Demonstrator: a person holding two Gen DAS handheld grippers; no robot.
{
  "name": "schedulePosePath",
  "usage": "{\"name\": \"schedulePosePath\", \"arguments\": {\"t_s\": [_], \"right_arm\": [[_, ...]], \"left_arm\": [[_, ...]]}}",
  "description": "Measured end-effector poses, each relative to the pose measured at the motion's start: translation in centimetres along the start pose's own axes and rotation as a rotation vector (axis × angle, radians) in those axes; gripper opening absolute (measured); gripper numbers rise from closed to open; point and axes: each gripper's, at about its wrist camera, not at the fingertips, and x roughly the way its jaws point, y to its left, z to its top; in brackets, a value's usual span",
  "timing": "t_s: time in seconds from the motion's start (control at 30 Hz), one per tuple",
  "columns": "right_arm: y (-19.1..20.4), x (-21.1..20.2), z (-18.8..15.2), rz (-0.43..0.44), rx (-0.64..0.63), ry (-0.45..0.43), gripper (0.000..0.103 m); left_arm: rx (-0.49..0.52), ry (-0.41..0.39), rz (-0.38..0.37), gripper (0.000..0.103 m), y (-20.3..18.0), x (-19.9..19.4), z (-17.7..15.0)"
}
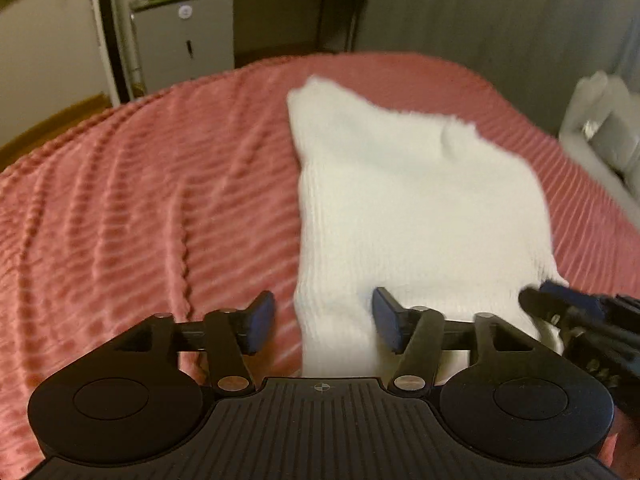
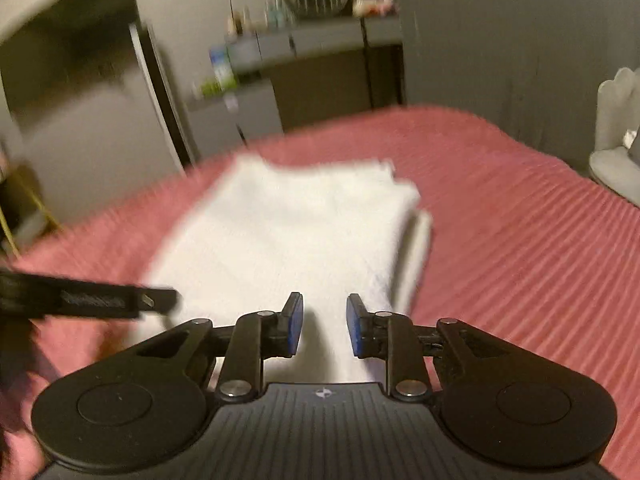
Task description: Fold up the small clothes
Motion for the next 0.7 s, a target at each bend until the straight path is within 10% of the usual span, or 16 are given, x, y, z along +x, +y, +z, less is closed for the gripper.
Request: {"name": "schedulePosePath", "arguments": {"t_s": [0.17,0.4,0.7], "right_arm": [[-0.4,1.3,-0.9,-0.027,-0.098,0.083,0.018],[1.1,0.5,2.5,-0.058,-0.119,-0.043,0.020],[0.6,4.6,2.3,-0.131,-0.167,0.064,0.021]], "left_arm": [[-0.011,-0.002,-0.024,0.061,0.7,-0.9,0.0],[0.013,-0.061,-0.034,0.062,-1.7,-0.6,3.3],[0.026,0.024,0.048,0.095,-1.5,2.9,2.7]]}}
